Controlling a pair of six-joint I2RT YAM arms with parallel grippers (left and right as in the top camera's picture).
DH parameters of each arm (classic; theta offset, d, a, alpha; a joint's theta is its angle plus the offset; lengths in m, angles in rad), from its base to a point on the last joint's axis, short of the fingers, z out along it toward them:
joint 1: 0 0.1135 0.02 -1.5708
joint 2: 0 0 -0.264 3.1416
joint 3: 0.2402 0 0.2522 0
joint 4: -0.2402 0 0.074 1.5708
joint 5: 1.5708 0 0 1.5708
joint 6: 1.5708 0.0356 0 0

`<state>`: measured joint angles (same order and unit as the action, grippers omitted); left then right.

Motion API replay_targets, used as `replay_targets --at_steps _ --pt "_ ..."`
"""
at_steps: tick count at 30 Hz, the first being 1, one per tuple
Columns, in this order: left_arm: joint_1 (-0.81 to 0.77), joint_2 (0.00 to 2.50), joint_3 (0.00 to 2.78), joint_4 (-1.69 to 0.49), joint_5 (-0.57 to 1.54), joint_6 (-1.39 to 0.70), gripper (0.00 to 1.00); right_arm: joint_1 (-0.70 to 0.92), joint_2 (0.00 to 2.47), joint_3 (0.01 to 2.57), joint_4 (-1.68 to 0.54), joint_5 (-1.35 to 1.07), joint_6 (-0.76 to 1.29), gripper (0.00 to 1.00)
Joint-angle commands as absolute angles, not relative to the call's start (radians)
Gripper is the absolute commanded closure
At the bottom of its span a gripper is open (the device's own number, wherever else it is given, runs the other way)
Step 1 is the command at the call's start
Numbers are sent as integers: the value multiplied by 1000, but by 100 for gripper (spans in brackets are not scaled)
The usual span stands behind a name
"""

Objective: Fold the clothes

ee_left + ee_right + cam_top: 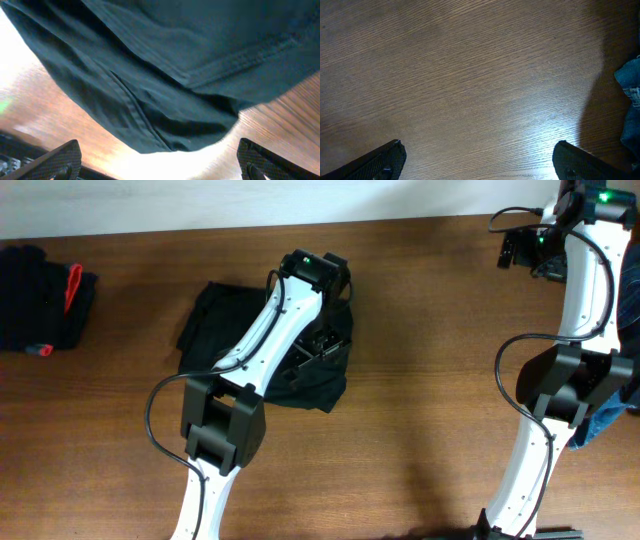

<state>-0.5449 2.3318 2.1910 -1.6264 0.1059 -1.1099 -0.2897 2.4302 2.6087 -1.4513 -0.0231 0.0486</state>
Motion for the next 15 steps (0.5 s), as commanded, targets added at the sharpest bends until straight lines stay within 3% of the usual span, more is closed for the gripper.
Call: replay_targets --at_steps 1,10,15 --pt "-553 2330 2156 -1613 58 -1119 1 -295 2410 2619 -1451 -25 50 1" --pt "-562 2330 1976 -1416 29 -1028 3 -295 2410 2619 -1451 -25 50 1" --pt "-562 2330 1880 -1338 -57 -844 6 -295 2410 2619 -1451 -25 50 1"
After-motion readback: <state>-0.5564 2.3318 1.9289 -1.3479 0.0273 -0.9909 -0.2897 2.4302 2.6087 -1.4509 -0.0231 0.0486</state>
